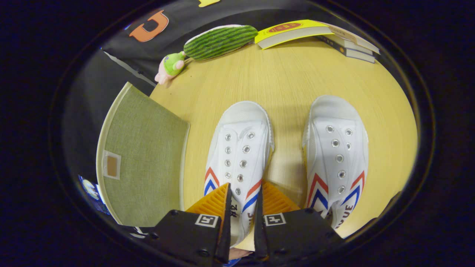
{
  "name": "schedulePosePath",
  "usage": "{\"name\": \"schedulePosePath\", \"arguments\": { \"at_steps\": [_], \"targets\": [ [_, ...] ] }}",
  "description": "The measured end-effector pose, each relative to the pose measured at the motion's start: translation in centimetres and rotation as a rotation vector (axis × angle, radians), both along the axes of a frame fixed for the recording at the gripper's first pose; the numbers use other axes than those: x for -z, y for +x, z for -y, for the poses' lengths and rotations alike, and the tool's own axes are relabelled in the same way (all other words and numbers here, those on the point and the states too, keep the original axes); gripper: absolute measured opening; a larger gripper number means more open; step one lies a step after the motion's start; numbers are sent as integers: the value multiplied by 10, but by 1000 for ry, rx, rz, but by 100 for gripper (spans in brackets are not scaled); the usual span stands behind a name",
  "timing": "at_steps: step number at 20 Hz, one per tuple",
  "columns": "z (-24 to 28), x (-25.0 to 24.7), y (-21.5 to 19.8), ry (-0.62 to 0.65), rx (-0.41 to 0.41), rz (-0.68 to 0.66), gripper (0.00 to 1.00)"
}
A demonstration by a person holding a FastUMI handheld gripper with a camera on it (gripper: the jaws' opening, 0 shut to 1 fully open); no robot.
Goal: Open the storage box then place both shoes into the box .Put the left shoe in first, then the right shoe, with the right side of both shoes facing outward in a uniform manner.
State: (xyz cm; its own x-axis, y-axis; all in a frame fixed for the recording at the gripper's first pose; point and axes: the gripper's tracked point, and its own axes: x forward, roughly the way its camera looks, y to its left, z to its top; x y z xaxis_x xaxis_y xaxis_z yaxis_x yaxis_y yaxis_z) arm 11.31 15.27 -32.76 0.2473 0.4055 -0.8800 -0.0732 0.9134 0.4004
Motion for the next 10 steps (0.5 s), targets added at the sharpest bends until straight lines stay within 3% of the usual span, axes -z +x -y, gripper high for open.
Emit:
{"name": "schedulePosePath", "arguments": {
  "at_steps": [1,2,10],
  "targets": [
    [1,-2,0,23,37,-13,26],
    [0,-2,0,43,59,-27,9],
    [-17,-38,-8,198,134,-46,6]
  ]
}}
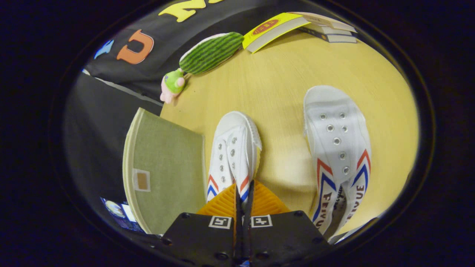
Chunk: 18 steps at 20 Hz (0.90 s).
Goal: Open the storage box then place both shoes into the box .Put the left shoe in first, then the right shoe, with the right side of both shoes facing outward in a uniform manner.
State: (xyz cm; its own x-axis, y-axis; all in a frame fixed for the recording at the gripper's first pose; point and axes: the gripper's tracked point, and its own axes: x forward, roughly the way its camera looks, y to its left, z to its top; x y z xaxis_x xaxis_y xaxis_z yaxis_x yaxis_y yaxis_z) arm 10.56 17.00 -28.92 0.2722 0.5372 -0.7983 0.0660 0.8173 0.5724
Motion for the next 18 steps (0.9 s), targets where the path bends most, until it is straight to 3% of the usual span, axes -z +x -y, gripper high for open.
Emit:
{"name": "schedulePosePath", "arguments": {
  "at_steps": [9,14,18],
  "targets": [
    [-14,-116,-14,165,92,98,5],
    [-51,-180,-23,136,59,155,6],
    [-110,-199,-19,117,25,170,6]
  ]
}}
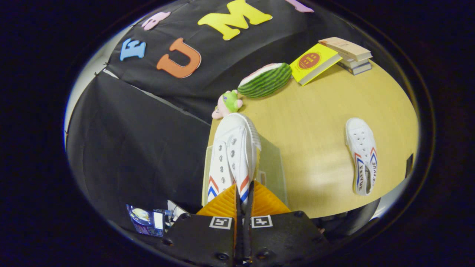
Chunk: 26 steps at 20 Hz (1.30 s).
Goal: Open the storage box then place both shoes into the box .Put the left shoe in first, then the right shoe, with the right side of both shoes facing outward in a uniform manner.
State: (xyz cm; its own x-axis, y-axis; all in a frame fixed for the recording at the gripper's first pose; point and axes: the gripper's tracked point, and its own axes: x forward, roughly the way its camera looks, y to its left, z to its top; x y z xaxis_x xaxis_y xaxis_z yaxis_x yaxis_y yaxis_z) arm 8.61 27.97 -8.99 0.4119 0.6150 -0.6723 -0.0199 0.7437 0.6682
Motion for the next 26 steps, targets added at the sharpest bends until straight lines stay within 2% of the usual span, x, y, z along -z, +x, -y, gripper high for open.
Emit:
{"name": "schedulePosePath", "arguments": {
  "at_steps": [5,9,12,18,19,20,21,24,26],
  "targets": [
    [-74,27,3,-16,-31,-51,6],
    [-113,64,1,-29,-40,-127,6],
    [-133,87,6,-21,-28,-175,6],
    [-147,109,5,-28,-60,-222,6],
    [-152,109,5,-7,-76,-222,10],
    [-155,103,6,20,-79,-209,21],
    [-160,104,9,26,-90,-194,24],
    [-157,96,7,5,-122,-141,53],
    [-151,91,6,-24,-136,-97,66]
  ]
}}
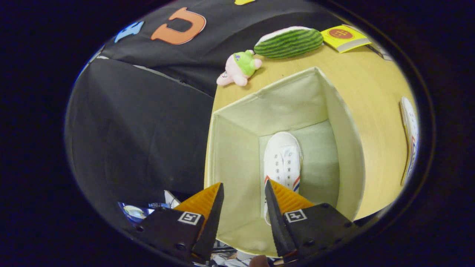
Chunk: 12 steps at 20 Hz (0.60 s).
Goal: Open the storage box then place both shoes into the box .Put the left shoe in first, then the right shoe, with the right side of both shoes facing outward in a uniform manner.
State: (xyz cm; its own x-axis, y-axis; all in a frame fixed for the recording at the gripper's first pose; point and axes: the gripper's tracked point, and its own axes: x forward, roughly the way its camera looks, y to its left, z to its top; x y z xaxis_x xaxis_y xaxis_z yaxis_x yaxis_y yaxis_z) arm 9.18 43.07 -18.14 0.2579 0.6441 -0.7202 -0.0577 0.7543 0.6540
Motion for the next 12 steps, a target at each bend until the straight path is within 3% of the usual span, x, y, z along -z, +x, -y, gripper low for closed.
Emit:
{"name": "schedulePosePath", "arguments": {
  "at_steps": [2,8,12],
  "targets": [
    [7,-8,-3,-26,-13,48,81],
    [51,-45,-7,-143,-58,205,83],
    [121,-73,7,-288,-18,330,85]
  ]
}}
